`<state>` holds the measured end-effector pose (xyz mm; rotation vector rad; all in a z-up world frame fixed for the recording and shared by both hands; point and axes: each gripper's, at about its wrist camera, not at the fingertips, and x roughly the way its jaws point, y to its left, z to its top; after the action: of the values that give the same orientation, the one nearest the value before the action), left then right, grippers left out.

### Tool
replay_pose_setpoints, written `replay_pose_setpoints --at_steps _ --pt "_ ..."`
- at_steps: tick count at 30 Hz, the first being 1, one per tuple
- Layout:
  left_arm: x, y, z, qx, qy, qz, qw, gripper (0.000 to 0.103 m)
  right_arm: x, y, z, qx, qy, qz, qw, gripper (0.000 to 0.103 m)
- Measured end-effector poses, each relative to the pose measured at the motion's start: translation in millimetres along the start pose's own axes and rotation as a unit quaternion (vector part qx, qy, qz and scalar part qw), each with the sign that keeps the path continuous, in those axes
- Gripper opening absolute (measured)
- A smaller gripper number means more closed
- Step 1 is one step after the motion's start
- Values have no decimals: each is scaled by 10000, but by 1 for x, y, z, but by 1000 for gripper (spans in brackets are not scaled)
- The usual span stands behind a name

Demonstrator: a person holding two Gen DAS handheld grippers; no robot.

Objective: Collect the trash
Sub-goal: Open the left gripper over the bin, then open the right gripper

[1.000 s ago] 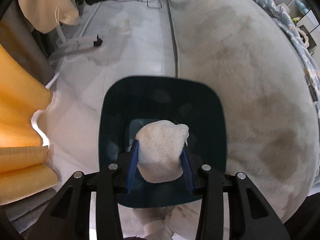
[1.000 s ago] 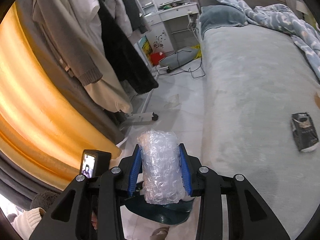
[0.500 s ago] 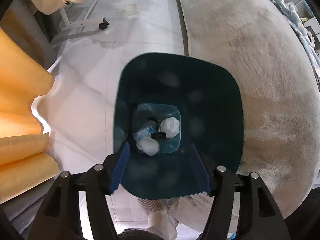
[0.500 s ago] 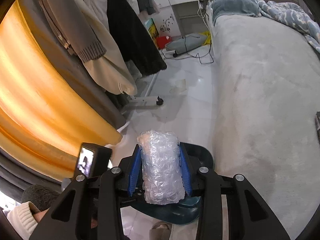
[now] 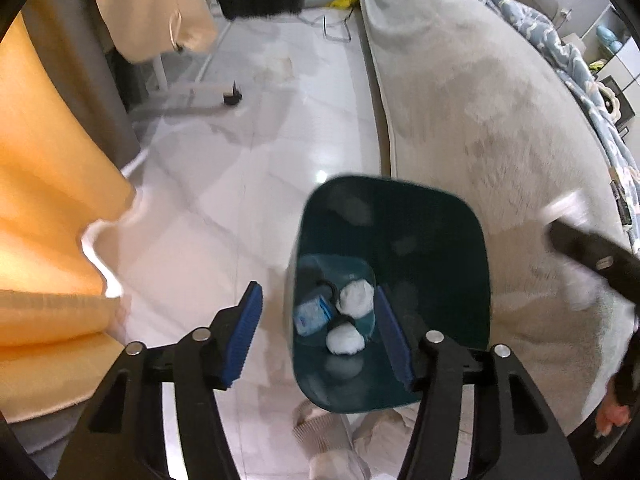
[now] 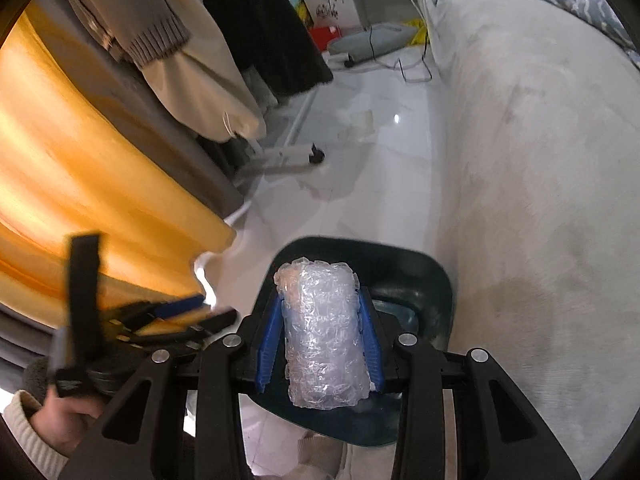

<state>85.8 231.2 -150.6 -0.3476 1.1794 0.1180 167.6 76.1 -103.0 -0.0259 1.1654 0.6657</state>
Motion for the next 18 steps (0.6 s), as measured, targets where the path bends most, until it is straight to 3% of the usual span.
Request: replay_pose_setpoints --at_steps 10,18 --pt "-25 20 8 -74 -560 -126 9983 49 47 -1 -14 -16 633 -195 9978 38" --pt "-49 19 12 57 -1058 -256 9940 48 77 0 -25 -75 1086 -419 9932 38"
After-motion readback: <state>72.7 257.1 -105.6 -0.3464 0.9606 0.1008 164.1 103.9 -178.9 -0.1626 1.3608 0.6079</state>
